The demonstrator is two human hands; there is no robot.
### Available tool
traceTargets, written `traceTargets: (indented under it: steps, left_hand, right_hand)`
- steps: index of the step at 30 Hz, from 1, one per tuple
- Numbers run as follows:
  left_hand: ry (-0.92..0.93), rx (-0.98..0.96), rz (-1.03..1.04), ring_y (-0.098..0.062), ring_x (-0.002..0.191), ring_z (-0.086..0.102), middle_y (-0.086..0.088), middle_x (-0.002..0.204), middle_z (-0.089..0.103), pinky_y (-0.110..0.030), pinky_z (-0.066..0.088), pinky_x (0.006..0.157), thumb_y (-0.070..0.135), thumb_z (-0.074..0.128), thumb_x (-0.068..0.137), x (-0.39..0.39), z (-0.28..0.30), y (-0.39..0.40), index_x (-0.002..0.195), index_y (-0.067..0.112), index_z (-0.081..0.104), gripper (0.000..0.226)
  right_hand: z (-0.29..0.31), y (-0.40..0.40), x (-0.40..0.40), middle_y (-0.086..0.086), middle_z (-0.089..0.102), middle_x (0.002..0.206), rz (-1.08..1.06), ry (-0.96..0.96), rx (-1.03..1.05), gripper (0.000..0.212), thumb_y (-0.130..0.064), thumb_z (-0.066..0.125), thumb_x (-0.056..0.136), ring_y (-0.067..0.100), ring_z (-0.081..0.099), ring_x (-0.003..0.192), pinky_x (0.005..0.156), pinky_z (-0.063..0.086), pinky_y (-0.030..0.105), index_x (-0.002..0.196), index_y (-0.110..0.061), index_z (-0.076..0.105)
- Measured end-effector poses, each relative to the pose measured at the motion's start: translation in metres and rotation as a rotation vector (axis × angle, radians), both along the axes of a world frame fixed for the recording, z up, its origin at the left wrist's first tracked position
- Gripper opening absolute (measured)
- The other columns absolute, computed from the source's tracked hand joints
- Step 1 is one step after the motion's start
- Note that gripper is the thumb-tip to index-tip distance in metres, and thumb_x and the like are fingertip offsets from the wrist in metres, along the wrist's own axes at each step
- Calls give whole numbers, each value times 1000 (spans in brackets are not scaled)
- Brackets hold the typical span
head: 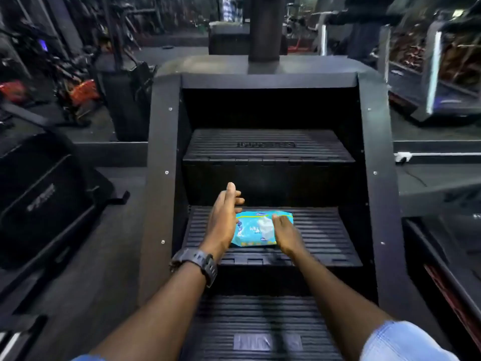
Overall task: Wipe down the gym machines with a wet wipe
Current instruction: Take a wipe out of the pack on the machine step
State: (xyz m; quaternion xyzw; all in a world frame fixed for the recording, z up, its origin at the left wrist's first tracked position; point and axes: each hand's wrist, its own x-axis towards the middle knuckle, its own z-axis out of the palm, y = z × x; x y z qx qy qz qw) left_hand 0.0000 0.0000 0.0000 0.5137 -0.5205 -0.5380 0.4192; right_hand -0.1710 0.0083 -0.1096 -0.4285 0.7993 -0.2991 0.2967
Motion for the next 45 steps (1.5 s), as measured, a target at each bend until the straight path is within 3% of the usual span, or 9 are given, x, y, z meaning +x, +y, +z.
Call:
traceTargets:
  steps: [6,11,17,24,29,32,35,37,45]
  left_hand:
    - [61,71,30,-20,102,66,-5,114,69,-42,51,93,73,31,86,-4,-11,-18,106,26,63,60]
    - [71,54,41,-19,99,63,-8,115,69,-40,50,90,69,29,96,4,-5,-17,108,23,62,58]
    - [66,23,53,-21,103,63,-8,117,68,-34,48,83,56,24,104,19,16,-5,114,20,61,53]
    - [111,-100,68,-22,103,65,-3,112,70,-39,50,87,65,25,101,45,78,34,104,29,62,52]
    - [194,-252,101,-20,93,63,-3,103,69,-35,48,80,70,28,98,85,159,87,97,26,62,56]
    - [156,-438,89,-17,91,64,4,96,69,-43,49,90,84,28,81,125,212,137,97,30,63,66]
    - [132,-635,124,-16,89,62,9,91,67,-46,49,98,76,26,91,194,263,194,97,30,62,58]
    - [124,-695,193,-17,89,63,6,93,68,-48,51,96,82,26,78,251,289,223,97,27,63,69]
    - [34,-731,467,-16,86,63,1,96,70,-44,49,89,84,30,75,481,325,321,92,29,65,67]
  right_hand:
    - [-17,-11,11,2,29,157,218,303,184,59,-64,33,96,29,21,144,113,21,50,138,-28,52]
    - [-19,-3,15,-2,52,138,353,779,179,57,-58,45,93,27,38,131,101,31,44,130,-16,55]
    - [5,1,20,-1,65,122,379,886,23,33,-41,61,91,23,52,116,92,35,37,117,-22,64]
    - [117,12,49,-6,74,83,111,296,-444,3,-25,74,80,16,68,83,74,52,29,82,-25,75]
    - [247,53,103,-10,66,77,83,-94,-777,20,-11,67,81,9,61,74,80,53,41,83,-30,60]
    - [331,97,154,-4,63,86,136,-125,-938,17,-10,61,88,15,61,80,78,53,43,96,-25,59]
    - [403,152,226,-2,64,87,240,-93,-1084,14,-15,61,90,16,61,78,71,53,38,97,-26,58]
    - [438,183,279,-5,64,84,296,-80,-1153,14,-14,64,90,10,61,75,70,54,33,96,-25,58]
    - [468,234,485,-8,65,82,517,-82,-1057,22,-24,78,81,13,62,80,76,54,36,89,-32,59]
